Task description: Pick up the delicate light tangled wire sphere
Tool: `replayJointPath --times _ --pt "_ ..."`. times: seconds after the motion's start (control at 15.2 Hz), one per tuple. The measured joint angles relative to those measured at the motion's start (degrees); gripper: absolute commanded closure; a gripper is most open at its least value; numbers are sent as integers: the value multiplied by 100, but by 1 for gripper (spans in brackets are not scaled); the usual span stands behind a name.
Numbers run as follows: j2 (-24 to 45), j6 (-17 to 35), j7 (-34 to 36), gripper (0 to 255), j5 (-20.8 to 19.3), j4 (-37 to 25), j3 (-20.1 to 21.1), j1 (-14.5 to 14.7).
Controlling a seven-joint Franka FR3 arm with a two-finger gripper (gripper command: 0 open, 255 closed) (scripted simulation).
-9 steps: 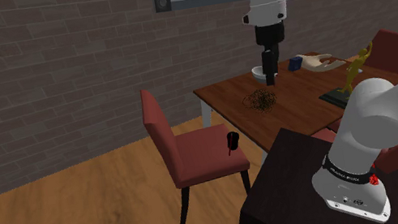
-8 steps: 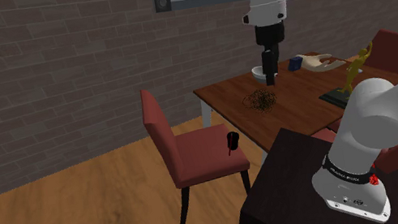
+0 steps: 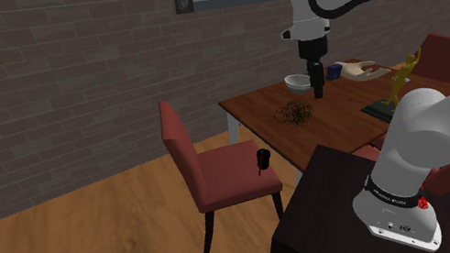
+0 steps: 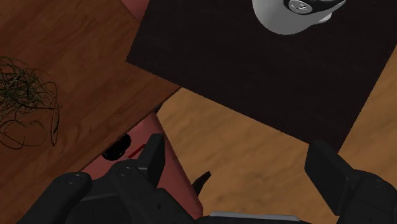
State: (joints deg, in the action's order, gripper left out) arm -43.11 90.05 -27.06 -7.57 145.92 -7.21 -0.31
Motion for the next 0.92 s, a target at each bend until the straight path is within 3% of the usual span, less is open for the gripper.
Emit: replayJointPath --times 0.53,0.92 --pt "815 888 -2273 0 -1014 79 -1290 -42" --pt "1938 1755 -3898 0 -1384 -224 -2162 110"
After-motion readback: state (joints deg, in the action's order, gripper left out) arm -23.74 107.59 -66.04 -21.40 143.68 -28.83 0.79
